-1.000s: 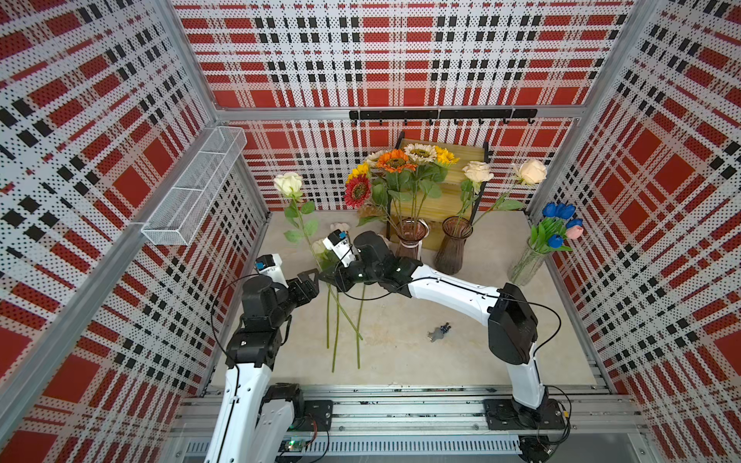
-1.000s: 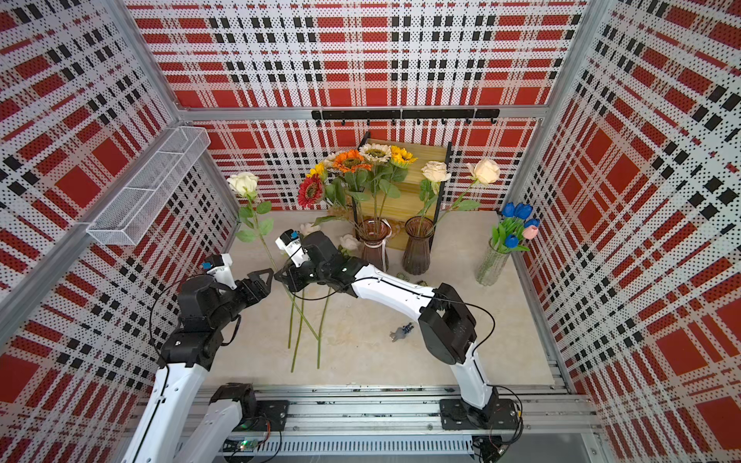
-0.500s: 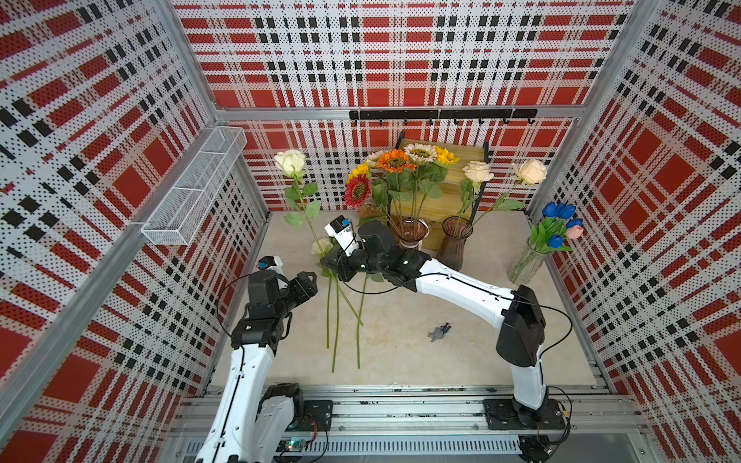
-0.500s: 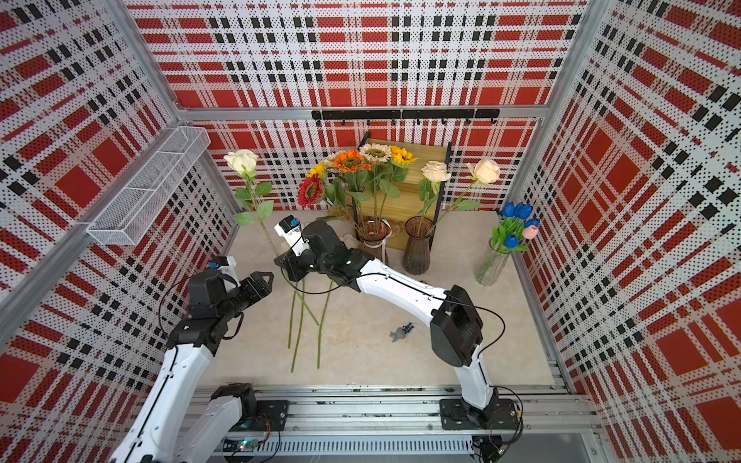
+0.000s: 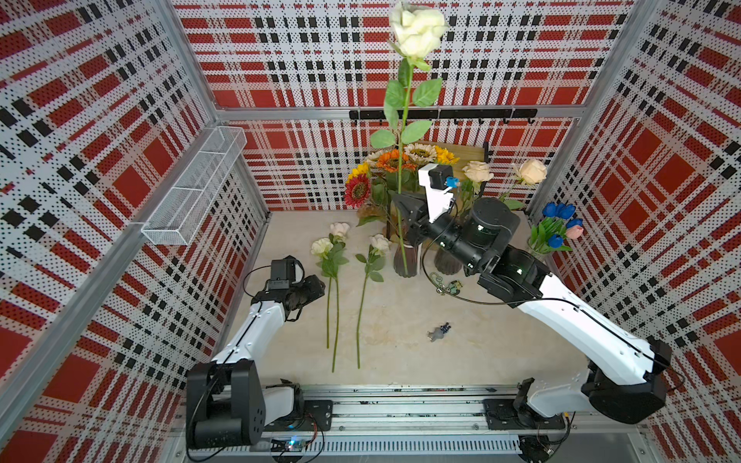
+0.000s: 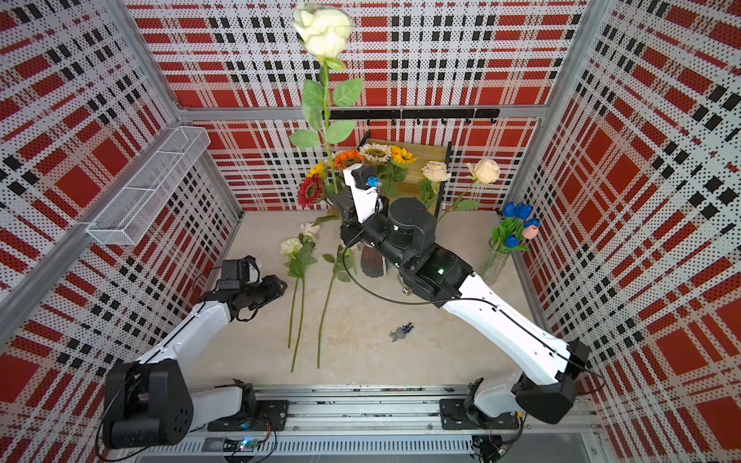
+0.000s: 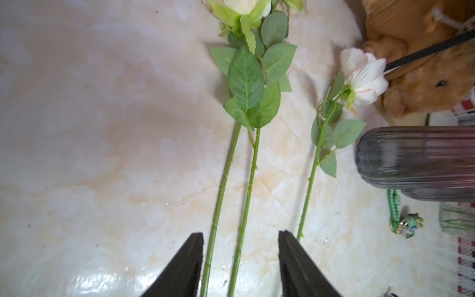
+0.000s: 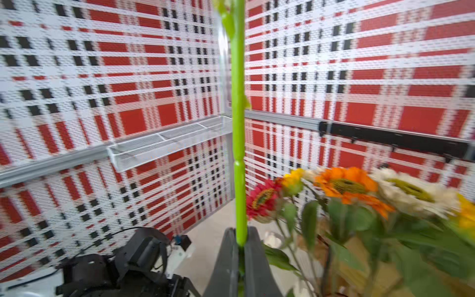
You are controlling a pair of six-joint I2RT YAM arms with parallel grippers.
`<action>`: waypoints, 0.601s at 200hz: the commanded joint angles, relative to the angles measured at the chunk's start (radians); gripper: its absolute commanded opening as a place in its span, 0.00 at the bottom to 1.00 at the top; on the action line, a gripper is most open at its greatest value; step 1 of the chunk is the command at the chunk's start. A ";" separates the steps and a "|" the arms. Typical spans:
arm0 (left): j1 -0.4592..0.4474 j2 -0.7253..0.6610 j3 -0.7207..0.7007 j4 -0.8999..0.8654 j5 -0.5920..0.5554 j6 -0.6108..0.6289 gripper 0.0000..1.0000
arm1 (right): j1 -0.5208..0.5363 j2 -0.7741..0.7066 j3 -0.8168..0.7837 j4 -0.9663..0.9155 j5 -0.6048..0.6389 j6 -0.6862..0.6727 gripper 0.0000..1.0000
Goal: Arrange the flowers in different vases according to their variety
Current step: Pick up the flower at the center of the board.
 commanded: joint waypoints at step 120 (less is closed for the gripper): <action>-0.183 0.328 0.190 0.014 -0.159 0.069 0.46 | -0.258 -0.244 -0.169 -0.072 0.124 -0.017 0.00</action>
